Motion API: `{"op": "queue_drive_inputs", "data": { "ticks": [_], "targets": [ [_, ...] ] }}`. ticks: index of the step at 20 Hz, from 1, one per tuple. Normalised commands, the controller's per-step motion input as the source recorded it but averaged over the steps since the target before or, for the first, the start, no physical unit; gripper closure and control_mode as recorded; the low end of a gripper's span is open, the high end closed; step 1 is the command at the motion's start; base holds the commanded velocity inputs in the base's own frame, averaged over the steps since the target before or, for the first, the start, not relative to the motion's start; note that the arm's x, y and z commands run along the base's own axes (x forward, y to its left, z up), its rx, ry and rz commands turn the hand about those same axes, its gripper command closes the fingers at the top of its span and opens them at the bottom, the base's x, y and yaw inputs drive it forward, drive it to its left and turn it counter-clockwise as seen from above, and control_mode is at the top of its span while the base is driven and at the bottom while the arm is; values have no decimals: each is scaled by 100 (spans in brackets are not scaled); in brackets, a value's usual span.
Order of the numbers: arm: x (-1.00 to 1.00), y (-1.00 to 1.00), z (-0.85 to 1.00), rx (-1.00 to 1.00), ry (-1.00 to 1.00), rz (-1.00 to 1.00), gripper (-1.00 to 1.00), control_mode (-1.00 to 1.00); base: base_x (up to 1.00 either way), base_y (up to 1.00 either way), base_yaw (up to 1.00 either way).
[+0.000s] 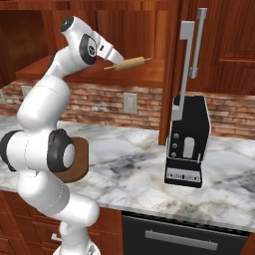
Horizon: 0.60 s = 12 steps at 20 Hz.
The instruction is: Open the cabinet, retrieve the rolling pin, and place it next to the meat on the cutting board to prepare for tenderizing.
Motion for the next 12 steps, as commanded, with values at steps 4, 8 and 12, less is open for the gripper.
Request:
{"op": "queue_drive_inputs", "data": {
  "ticks": [4, 8, 12],
  "targets": [
    [0, -9, -14, 1, 0, -6, -100, -100, 0, 0, 0],
    [7, -7, -8, 0, 0, -7, -100, -100, 0, 0, 0],
    [21, -6, -4, 0, 0, -6, -100, -100, 0, 0, 0]
  ]
}}
